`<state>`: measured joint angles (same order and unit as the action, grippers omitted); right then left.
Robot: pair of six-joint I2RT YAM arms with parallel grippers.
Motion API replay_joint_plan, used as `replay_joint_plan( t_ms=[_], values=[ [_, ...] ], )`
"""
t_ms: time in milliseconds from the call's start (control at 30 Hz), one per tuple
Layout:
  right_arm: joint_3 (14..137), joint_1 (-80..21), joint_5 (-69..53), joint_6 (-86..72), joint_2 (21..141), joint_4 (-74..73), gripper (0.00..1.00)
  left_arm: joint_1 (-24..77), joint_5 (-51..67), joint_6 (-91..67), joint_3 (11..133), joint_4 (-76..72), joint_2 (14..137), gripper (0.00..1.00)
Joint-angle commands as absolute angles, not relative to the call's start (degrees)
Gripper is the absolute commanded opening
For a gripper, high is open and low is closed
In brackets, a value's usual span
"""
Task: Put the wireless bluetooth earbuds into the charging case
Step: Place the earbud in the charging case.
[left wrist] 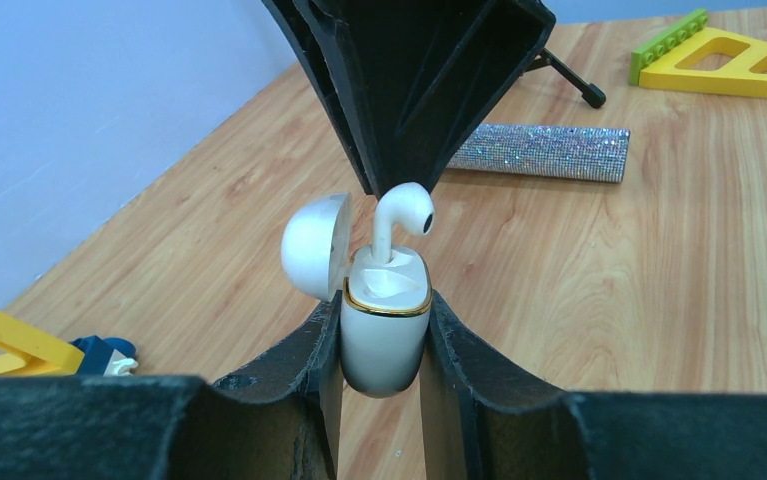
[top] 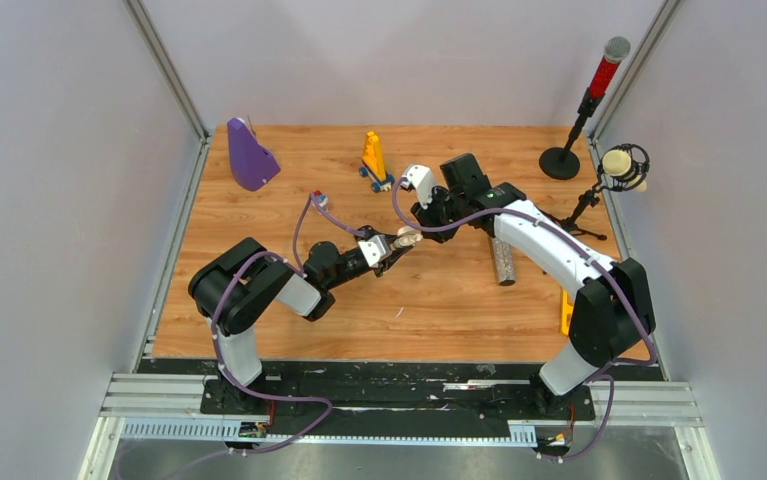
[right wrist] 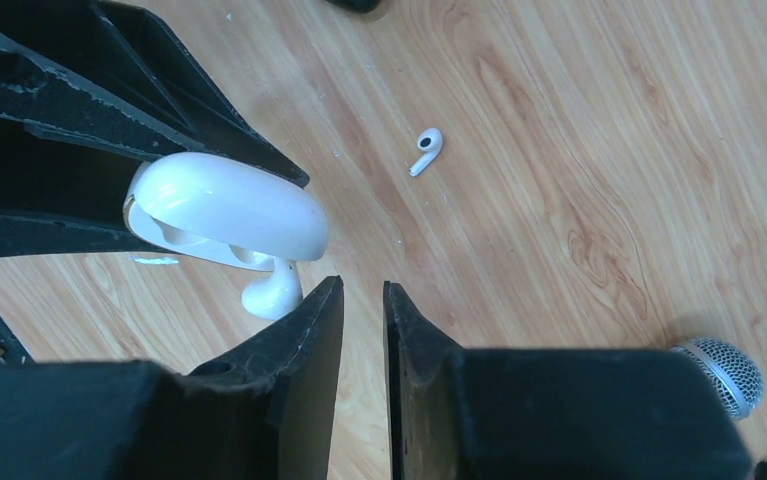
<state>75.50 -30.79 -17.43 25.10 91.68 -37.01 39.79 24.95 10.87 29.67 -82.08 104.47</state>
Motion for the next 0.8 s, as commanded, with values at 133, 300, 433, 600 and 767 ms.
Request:
replay_joint_plan(
  t_ms=[133, 300, 433, 600, 767],
  values=[
    [74.9, -31.2, -22.6, 24.2, 89.7, -36.0, 0.21, 40.3, 24.9, 12.4, 29.8, -86.9, 102.8, 0.00],
    [74.7, -32.1, -22.6, 24.5, 90.1, -37.2, 0.21, 40.3, 24.7, 12.5, 29.7, -87.0, 102.5, 0.00],
    [74.6, -32.3, -21.0, 24.3, 90.1, -37.4, 0.21, 40.3, 24.8, 12.5, 29.7, -87.0, 102.5, 0.00],
    [75.2, -32.3, -15.8, 23.9, 90.8, -37.4, 0.21, 40.3, 24.8, 12.4, 29.7, -87.0, 102.5, 0.00],
    [75.4, -32.3, -14.4, 24.1, 90.7, -37.5, 0.21, 40.3, 24.7, 12.4, 29.6, -87.0, 102.2, 0.00]
  ],
)
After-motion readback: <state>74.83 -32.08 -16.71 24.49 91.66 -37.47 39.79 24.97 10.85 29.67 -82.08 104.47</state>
